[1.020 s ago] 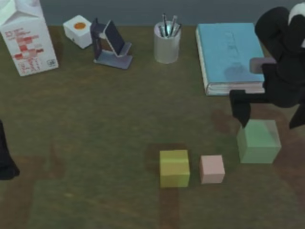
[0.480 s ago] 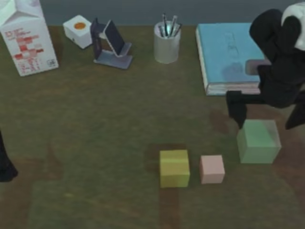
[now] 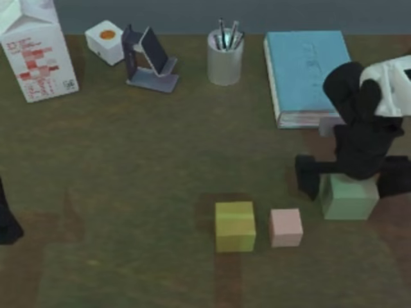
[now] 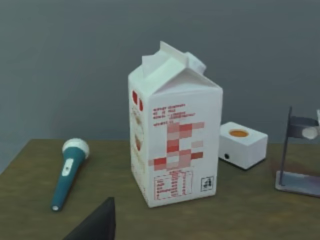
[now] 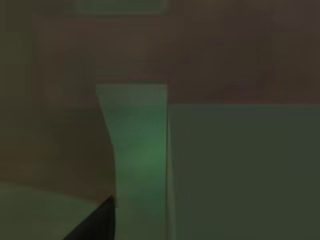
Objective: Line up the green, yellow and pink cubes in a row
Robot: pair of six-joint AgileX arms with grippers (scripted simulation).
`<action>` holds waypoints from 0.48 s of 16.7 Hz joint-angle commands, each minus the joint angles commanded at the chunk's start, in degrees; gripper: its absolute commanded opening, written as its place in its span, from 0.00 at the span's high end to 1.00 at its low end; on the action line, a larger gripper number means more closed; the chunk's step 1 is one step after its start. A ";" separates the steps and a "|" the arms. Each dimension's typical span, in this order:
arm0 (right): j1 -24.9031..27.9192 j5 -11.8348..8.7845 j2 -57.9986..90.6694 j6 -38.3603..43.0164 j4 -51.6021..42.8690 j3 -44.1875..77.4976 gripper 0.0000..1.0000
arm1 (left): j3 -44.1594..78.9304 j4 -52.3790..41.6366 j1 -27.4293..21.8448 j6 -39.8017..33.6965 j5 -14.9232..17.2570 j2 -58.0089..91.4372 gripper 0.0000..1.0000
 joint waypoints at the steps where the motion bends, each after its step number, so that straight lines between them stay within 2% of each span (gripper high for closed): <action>1: 0.01 0.00 0.41 0.02 0.73 -0.46 0.00 | 0.00 0.00 0.00 0.00 0.00 0.00 0.00; 5: 0.02 0.00 0.50 0.03 0.89 -0.56 0.00 | 0.00 0.00 0.00 0.00 0.00 0.00 0.00; 8: 0.02 0.00 0.50 0.03 0.89 -0.56 0.23 | 0.00 0.00 0.00 0.00 0.00 0.00 0.00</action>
